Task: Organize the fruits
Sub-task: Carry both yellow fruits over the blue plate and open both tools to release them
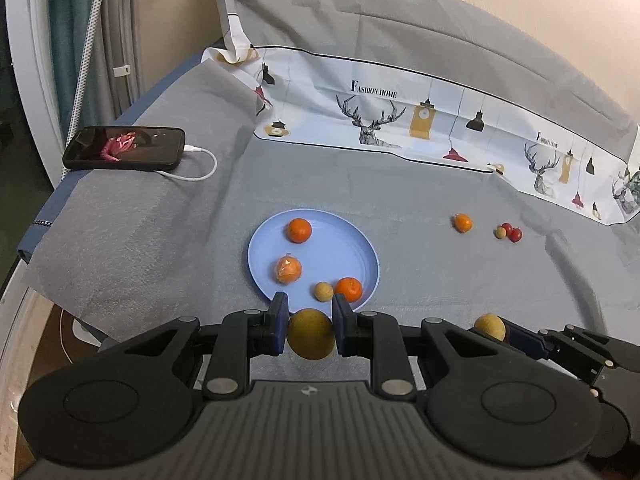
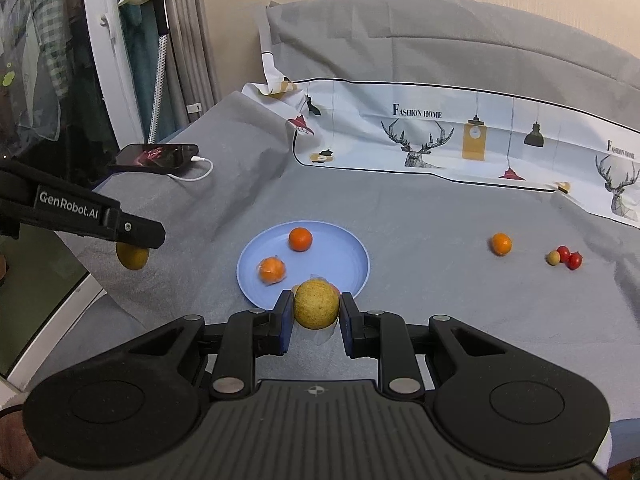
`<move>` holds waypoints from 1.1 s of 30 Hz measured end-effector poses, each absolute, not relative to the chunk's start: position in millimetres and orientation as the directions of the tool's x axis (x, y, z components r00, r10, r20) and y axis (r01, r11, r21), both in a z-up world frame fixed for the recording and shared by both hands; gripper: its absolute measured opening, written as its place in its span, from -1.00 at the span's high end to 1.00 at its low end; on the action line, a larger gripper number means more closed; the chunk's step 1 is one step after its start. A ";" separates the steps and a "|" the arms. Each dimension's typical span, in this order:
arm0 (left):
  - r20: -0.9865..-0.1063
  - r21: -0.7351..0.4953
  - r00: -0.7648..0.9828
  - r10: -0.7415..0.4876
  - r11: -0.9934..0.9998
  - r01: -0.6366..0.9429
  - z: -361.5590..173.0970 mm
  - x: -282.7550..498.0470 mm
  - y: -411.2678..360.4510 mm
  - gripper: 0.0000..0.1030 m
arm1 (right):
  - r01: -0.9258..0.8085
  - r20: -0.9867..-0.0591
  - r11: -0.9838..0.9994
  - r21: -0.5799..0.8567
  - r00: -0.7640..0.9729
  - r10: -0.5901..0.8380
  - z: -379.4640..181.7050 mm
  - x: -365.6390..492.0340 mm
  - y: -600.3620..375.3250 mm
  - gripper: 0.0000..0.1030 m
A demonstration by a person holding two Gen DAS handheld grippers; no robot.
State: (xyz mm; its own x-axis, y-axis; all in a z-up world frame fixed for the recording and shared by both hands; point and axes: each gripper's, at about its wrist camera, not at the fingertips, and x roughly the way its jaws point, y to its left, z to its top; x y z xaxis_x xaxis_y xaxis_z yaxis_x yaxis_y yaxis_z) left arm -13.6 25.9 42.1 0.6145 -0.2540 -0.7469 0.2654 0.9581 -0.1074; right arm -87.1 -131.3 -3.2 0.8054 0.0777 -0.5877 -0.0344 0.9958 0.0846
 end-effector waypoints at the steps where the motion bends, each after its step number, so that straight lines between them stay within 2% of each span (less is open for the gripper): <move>1: -0.747 -0.109 0.614 -0.256 0.958 0.266 41.8 -14.2 26.4 0.50 | -0.032 -0.588 0.996 0.082 0.805 0.075 -2.9 -87.6 -131.2 0.51; 19: -0.757 -0.122 0.601 -0.256 0.959 0.254 34.6 9.2 26.3 0.50 | -0.024 -0.617 0.997 0.075 0.784 0.065 -11.0 -71.5 -132.0 0.51; 33: -0.777 -0.111 0.582 -0.240 0.962 0.249 10.8 82.2 3.5 0.50 | -0.017 -0.650 0.997 0.081 0.757 0.066 -30.8 -9.1 -135.0 0.51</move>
State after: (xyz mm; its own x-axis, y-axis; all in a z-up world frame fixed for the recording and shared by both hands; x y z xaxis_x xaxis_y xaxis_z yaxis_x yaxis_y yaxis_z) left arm 82.2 3.5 10.8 0.5821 -0.2401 -0.7768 0.2486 0.9622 -0.1112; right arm -9.1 -135.0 -30.8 0.7575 0.0655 -0.6496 -0.0170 0.9966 0.0806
